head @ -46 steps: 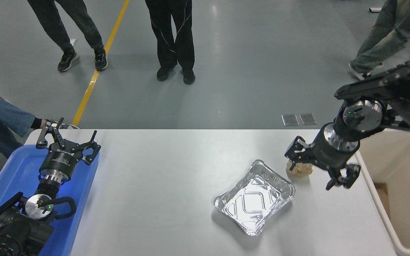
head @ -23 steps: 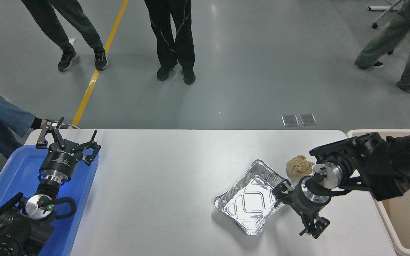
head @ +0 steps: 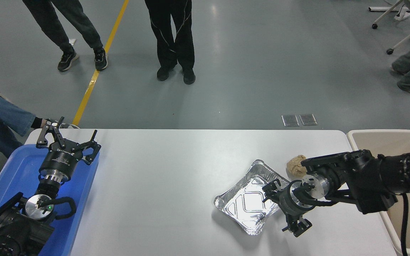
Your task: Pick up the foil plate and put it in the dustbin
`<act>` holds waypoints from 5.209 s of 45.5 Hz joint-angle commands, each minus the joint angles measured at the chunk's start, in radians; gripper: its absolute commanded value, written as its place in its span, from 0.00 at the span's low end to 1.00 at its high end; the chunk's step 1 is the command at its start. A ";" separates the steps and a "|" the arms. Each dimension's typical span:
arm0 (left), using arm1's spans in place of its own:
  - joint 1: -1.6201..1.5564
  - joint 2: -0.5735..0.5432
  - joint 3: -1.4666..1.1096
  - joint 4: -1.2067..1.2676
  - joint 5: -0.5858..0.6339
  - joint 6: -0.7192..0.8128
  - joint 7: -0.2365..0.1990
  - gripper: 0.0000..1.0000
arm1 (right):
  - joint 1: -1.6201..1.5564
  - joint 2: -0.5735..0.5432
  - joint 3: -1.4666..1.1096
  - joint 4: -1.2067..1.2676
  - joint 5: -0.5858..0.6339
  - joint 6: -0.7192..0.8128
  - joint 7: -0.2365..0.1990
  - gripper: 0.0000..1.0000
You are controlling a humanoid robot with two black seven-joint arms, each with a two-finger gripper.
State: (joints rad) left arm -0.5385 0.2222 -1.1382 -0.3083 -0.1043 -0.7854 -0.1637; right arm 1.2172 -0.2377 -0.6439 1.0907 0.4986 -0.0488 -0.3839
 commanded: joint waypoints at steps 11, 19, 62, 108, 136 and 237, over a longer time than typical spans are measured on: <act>0.000 0.000 0.000 0.000 0.000 0.000 0.000 0.99 | -0.041 0.057 0.001 -0.021 -0.158 -0.062 0.030 0.18; 0.000 0.000 0.000 0.000 0.000 0.000 0.000 0.99 | -0.034 0.057 -0.003 -0.020 -0.176 -0.062 0.030 0.00; 0.000 0.000 0.000 0.000 0.000 0.000 0.001 0.99 | 0.717 -0.132 -0.330 0.475 -0.315 0.341 0.131 0.00; 0.000 0.000 0.000 0.000 0.000 0.000 0.000 0.99 | 1.398 -0.247 -0.437 0.494 -0.318 0.834 0.125 0.00; 0.000 0.000 0.000 0.000 0.000 0.000 0.000 0.99 | 0.583 -0.337 -0.410 -0.247 -0.393 0.793 0.126 0.00; 0.000 0.000 -0.002 0.000 0.000 0.000 0.000 0.99 | 0.093 -0.331 -0.135 -0.278 -0.331 0.164 0.103 1.00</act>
State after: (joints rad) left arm -0.5372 0.2221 -1.1411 -0.3069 -0.1048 -0.7854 -0.1638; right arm 1.0348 -0.5409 -0.5544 0.5486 0.1721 0.0151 -0.2829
